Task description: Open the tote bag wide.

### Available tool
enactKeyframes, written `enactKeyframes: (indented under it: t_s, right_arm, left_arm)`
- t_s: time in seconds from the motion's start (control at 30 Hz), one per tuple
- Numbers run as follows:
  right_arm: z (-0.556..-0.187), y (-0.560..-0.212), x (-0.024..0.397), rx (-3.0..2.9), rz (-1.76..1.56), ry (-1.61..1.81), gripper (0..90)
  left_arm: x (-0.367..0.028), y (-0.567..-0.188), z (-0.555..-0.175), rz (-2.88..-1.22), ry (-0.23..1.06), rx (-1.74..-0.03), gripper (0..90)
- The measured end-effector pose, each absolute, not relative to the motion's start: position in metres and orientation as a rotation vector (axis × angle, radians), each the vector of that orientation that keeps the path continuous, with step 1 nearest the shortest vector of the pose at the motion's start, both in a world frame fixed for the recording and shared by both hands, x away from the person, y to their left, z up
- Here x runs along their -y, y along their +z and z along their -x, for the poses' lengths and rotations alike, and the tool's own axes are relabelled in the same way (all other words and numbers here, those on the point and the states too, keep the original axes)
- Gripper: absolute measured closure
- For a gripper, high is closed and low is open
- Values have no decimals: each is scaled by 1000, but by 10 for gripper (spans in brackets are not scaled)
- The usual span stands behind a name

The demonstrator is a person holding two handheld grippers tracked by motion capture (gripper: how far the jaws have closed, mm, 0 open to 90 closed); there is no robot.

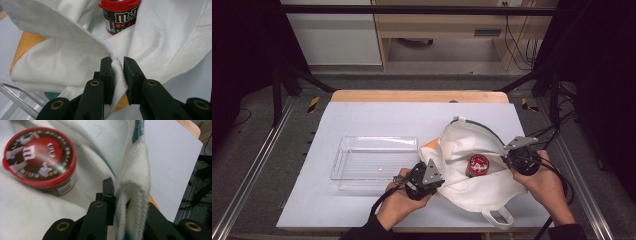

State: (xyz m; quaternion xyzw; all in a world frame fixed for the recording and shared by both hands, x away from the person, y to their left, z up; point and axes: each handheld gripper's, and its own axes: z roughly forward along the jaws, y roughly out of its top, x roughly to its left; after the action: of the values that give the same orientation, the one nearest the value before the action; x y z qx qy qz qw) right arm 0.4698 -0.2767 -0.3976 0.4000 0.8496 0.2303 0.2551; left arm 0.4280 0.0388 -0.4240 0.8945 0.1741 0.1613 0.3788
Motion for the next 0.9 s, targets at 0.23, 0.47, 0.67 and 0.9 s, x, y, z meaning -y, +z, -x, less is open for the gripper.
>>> enactKeyframes:
  t_s: [0.23,0.47,0.67,0.9]
  right_arm:
    - [-490,-407,299,-2280,-1207,710,852]
    - [-501,-421,309,-2262,-1273,741,855]
    - [-510,-430,316,-2245,-1325,744,857]
    - [-520,-438,319,-2239,-1375,717,859]
  left_arm:
    - [-39,-427,-428,-2292,414,-439,821]
    - [-41,-429,-430,-2304,409,-439,829]
    - [-41,-430,-430,-2307,402,-446,831]
    - [-42,-432,-430,-2314,393,-443,834]
